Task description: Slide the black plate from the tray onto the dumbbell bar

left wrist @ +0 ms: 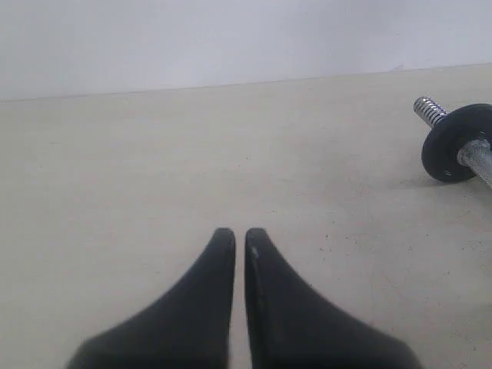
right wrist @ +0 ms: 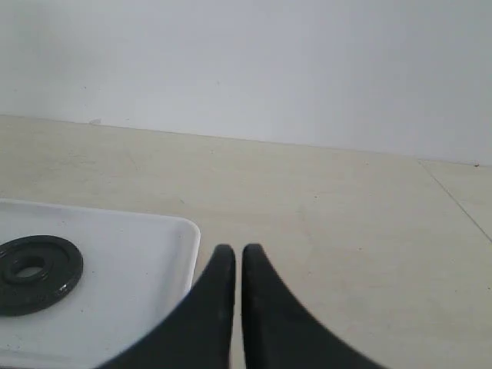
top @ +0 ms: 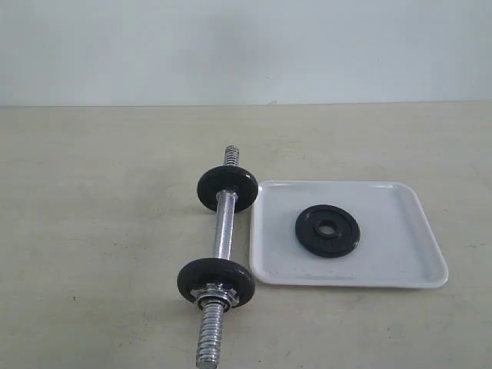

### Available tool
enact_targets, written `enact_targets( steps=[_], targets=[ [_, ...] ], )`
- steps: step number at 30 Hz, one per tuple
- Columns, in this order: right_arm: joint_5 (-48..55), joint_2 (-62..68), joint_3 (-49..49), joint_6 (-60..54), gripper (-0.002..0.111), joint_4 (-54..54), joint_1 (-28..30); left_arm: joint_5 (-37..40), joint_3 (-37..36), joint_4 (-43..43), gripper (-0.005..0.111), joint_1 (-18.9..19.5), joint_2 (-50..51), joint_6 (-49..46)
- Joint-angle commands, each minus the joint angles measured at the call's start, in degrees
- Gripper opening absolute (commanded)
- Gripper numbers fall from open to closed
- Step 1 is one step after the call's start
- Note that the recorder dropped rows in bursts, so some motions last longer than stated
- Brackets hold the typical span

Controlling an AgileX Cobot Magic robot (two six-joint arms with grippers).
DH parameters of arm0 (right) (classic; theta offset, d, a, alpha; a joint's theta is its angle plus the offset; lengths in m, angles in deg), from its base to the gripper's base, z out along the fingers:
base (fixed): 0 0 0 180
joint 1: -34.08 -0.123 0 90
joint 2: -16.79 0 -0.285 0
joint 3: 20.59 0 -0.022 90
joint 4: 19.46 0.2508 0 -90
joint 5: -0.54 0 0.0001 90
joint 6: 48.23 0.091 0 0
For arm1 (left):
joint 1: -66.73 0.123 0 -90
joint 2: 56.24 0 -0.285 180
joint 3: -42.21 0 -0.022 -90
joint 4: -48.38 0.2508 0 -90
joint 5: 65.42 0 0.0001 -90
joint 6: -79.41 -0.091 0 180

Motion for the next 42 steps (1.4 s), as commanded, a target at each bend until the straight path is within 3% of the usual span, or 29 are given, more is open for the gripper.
enact_targets(
  steps=[1, 42],
  targets=[
    [-0.38, -0.26, -0.05, 0.09, 0.001, -0.11, -0.05, -0.08, 0.03, 0.36, 0.004, -0.23, -0.13, -0.19],
    [-1.24, -0.26, -0.05, 0.09, 0.001, -0.11, -0.05, -0.08, 0.03, 0.36, 0.004, -0.23, -0.13, -0.19]
  ],
)
